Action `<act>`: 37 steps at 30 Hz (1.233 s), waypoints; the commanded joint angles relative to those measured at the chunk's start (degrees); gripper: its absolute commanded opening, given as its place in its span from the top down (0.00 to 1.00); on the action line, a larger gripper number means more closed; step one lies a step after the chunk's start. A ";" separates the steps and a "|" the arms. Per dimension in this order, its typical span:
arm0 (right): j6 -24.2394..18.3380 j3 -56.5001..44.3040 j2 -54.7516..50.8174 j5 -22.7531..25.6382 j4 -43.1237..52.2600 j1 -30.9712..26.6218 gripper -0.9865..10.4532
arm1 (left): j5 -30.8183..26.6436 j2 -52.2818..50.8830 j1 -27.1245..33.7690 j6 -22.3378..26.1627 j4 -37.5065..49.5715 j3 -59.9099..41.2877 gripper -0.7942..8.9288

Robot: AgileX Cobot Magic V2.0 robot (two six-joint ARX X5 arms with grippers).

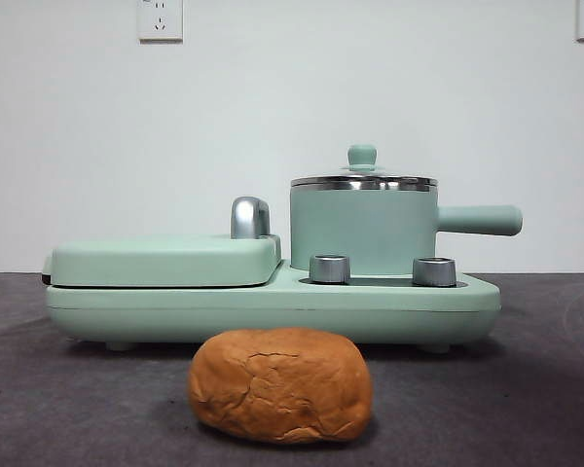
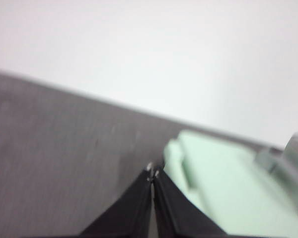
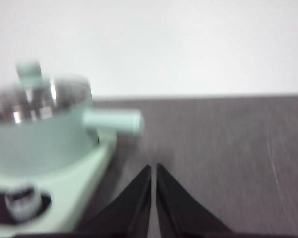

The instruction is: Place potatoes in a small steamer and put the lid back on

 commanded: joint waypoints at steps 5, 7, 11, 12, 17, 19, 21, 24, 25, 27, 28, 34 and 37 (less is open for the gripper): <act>13.27 2.93 0.00 2.89 3.93 -0.04 0.90 | -0.15 0.85 0.00 -4.81 1.79 3.34 0.91; 14.19 5.18 0.55 3.08 1.77 -0.04 0.90 | -0.15 2.25 0.00 -4.72 -0.70 6.23 0.91; 13.86 11.87 3.45 2.64 -5.84 -0.02 0.90 | -0.02 7.56 0.00 -4.37 -6.23 13.40 0.91; 13.33 13.84 4.61 2.10 -7.82 -0.02 0.90 | 0.37 9.31 0.00 -4.07 -7.37 15.37 0.91; 7.80 22.36 11.41 -1.95 -15.52 -0.02 0.90 | 7.43 19.10 0.00 -0.72 -9.99 24.44 0.91; 4.37 25.57 15.06 -4.55 -17.55 -0.02 0.90 | 11.19 23.65 0.00 1.79 -11.02 28.37 0.91; 1.22 28.39 18.73 -7.21 -18.95 -0.02 0.90 | 15.15 28.13 -0.07 3.91 -11.87 32.06 0.91; -2.78 32.26 24.20 -12.09 -20.83 -0.02 0.90 | 19.80 33.86 -0.46 6.99 -13.11 36.74 0.91; -4.22 33.55 26.08 -13.73 -21.57 -0.02 0.90 | 21.05 35.63 -0.81 8.44 -13.55 38.14 0.91; -6.88 35.65 29.14 -15.91 -22.71 -0.02 0.90 | 23.37 38.56 -1.79 11.98 -13.90 40.30 0.91; -8.59 36.89 30.80 -16.98 -23.45 0.00 0.90 | 24.37 39.76 -2.36 13.70 -13.90 41.09 0.91; -18.58 43.47 38.99 -18.32 -27.10 0.83 0.90 | 26.47 45.99 -7.21 26.93 -17.09 45.40 0.91; -21.90 46.14 41.75 -18.01 -28.83 1.62 0.90 | 26.45 47.80 -9.84 34.99 -18.32 46.12 0.91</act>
